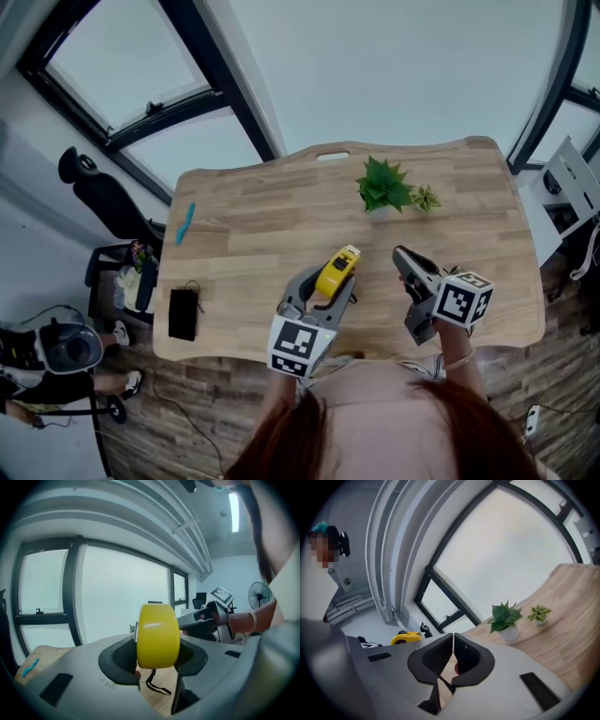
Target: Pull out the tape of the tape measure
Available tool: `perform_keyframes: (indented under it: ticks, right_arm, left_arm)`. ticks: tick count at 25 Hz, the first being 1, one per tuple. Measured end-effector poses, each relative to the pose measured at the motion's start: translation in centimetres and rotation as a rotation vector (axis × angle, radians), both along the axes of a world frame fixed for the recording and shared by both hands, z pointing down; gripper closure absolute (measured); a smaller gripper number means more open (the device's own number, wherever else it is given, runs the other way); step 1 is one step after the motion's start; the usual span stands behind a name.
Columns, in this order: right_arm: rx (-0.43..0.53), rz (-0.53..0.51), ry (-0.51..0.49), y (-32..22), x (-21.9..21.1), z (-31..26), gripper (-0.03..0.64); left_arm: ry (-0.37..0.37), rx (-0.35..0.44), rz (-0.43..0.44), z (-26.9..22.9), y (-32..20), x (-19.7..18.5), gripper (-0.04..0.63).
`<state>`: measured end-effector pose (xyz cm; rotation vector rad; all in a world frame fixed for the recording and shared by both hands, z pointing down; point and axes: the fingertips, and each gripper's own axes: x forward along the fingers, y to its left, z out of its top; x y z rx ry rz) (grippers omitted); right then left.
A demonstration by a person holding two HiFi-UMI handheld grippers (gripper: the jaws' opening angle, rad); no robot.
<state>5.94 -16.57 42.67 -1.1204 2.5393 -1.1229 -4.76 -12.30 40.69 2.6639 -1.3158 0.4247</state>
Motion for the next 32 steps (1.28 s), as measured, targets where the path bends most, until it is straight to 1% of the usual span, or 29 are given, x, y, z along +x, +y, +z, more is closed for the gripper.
perform_keyframes:
  ticks: [2, 6, 8, 11, 17, 20, 24, 28, 32]
  right_arm:
    - [0.050, 0.015, 0.082, 0.1, 0.1, -0.3, 0.613]
    - [0.182, 0.057, 0.231, 0.3, 0.3, -1.3, 0.617]
    - [0.223, 0.081, 0.283, 0.3, 0.4, -1.8, 0.617]
    - [0.259, 0.108, 0.332, 0.5, 0.7, -2.5, 0.617]
    - [0.284, 0.122, 0.402, 1.0, 1.6, -3.1, 0.617]
    - [0.278, 0.123, 0.404, 1.1, 2.1, -3.2, 0.617]
    - [0.280, 0.144, 0.411, 1.2, 2.9, -3.5, 0.617]
    - [0.300, 0.155, 0.431, 1.0, 3.2, -3.7, 0.617]
    - [0.322, 0.157, 0.425, 0.4, 3.3, -4.0, 0.617]
  left_arm:
    - [0.024, 0.018, -0.026, -0.7, -0.1, -0.3, 0.428]
    - [0.069, 0.053, -0.066, -1.6, -0.2, -1.0, 0.428]
    - [0.079, 0.067, -0.078, -1.9, -0.2, -1.3, 0.428]
    - [0.092, 0.077, -0.082, -2.3, 0.0, -1.5, 0.428]
    - [0.126, 0.073, -0.070, -2.3, 0.2, -1.5, 0.428]
    - [0.145, 0.070, -0.069, -2.3, 0.1, -1.3, 0.428]
    - [0.121, 0.067, -0.052, -2.0, 0.1, -0.6, 0.428]
    - [0.121, 0.062, -0.035, -1.9, 0.0, 0.2, 0.428]
    - [0.107, 0.066, -0.012, -1.9, -0.4, 1.1, 0.428]
